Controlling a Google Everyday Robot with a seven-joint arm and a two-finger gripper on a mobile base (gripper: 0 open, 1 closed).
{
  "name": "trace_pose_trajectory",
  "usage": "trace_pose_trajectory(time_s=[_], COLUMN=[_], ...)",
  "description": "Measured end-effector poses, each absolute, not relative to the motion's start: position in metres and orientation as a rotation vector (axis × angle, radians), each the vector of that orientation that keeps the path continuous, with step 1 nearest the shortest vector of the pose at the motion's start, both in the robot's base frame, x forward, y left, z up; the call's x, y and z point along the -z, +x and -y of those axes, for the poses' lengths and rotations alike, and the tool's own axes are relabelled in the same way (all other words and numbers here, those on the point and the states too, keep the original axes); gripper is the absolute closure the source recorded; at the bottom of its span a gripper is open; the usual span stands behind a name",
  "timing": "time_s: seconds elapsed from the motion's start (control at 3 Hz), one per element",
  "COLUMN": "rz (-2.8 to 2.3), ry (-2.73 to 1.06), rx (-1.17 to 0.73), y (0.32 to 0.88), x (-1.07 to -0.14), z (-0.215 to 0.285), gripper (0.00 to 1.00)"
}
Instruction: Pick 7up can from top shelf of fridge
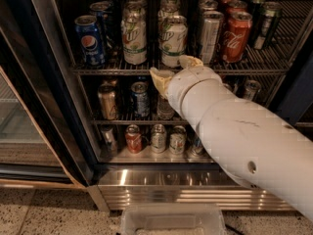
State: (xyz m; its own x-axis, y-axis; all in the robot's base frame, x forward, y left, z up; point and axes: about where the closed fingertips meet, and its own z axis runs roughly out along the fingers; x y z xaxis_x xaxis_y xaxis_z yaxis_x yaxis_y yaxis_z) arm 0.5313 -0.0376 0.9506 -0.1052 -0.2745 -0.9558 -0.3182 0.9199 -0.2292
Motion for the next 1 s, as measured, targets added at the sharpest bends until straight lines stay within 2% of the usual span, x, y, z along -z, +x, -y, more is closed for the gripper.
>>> trace_pose_trajectory(time_s=[1.0], rz=[-1.707], ry=[-0.419], rx=[-0.021], y=[0.55], x=[-0.943], z=[0.031], gripper=[0.46])
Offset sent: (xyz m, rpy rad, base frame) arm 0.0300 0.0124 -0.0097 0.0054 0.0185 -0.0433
